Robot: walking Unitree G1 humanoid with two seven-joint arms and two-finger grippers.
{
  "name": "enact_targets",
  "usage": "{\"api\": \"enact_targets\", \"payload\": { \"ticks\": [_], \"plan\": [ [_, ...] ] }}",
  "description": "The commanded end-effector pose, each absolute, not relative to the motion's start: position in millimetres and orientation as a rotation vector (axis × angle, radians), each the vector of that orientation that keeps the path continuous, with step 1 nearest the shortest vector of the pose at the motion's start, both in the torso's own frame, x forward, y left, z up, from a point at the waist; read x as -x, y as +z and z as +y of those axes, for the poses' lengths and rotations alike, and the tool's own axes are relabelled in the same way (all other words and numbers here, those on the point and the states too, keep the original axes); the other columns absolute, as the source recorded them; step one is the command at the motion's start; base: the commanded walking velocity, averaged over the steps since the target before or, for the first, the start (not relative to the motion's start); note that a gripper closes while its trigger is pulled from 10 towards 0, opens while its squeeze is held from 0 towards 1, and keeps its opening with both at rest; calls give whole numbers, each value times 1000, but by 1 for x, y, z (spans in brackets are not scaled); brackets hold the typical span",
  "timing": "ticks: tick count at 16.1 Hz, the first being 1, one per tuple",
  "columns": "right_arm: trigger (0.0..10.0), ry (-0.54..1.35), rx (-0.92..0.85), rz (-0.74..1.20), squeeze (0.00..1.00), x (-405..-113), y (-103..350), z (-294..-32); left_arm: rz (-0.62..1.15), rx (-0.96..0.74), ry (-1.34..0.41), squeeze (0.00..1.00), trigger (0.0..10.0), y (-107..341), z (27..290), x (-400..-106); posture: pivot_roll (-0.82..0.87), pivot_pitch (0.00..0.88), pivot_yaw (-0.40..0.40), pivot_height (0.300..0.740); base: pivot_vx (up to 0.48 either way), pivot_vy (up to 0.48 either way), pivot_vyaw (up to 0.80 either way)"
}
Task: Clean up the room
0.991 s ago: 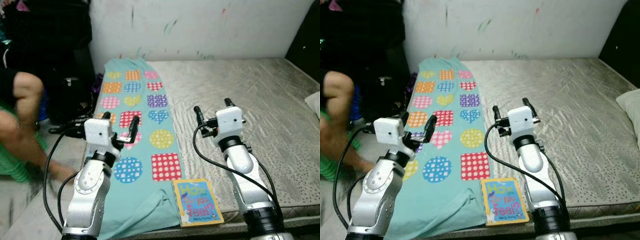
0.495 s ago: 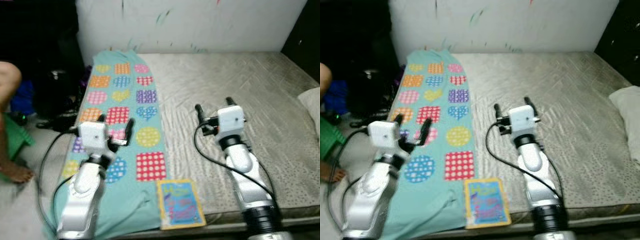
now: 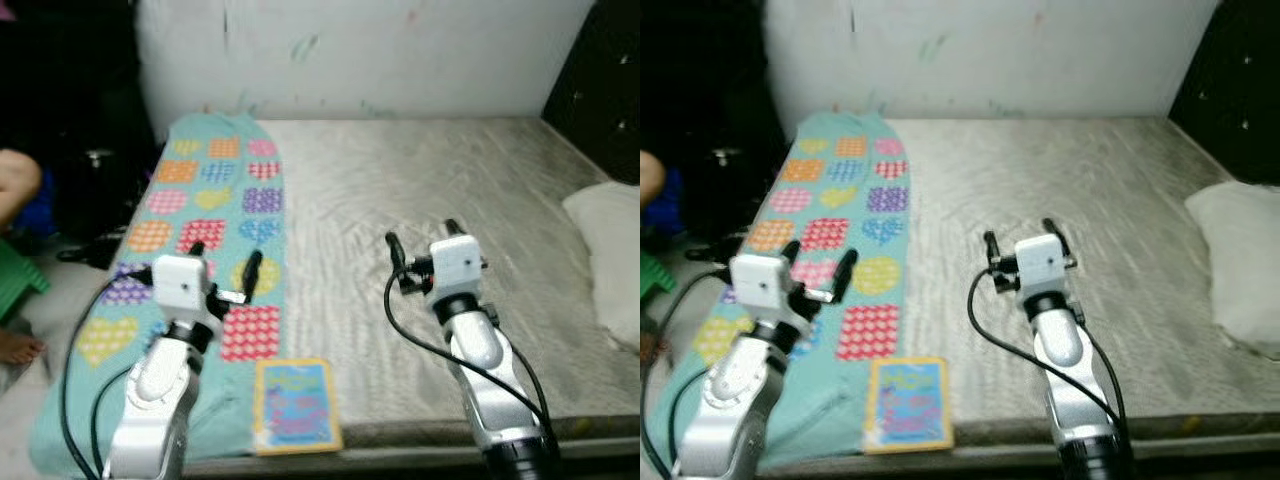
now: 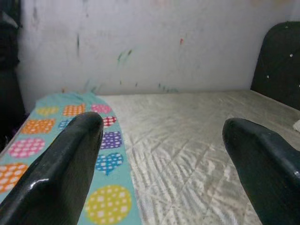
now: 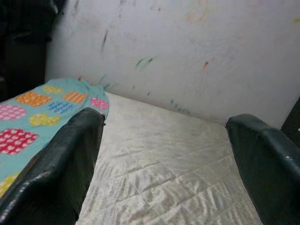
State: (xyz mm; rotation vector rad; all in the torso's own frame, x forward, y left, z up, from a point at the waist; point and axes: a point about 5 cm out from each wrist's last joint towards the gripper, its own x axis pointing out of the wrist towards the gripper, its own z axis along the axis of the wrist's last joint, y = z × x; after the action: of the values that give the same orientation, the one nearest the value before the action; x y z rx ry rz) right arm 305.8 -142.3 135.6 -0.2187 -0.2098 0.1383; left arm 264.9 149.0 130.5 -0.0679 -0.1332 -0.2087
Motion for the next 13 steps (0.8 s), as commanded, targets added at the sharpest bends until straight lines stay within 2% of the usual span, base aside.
{"api": "enact_targets", "payload": {
  "ticks": [1,8,13],
  "plan": [
    [10000,125,217,-195,0,-304,134,-146,-126,71,-232,0,10000,131,144,-265,-28,0,29,740,0,-349,0],
    [10000,122,212,-184,0,-300,132,-144,-109,68,-244,0,10000,131,143,-262,-30,0,38,740,0,-336,0],
    [10000,120,219,-179,0,-298,132,-146,-125,105,-279,0,10000,133,138,-261,-44,0,41,740,0,0,0]
  ]
}}
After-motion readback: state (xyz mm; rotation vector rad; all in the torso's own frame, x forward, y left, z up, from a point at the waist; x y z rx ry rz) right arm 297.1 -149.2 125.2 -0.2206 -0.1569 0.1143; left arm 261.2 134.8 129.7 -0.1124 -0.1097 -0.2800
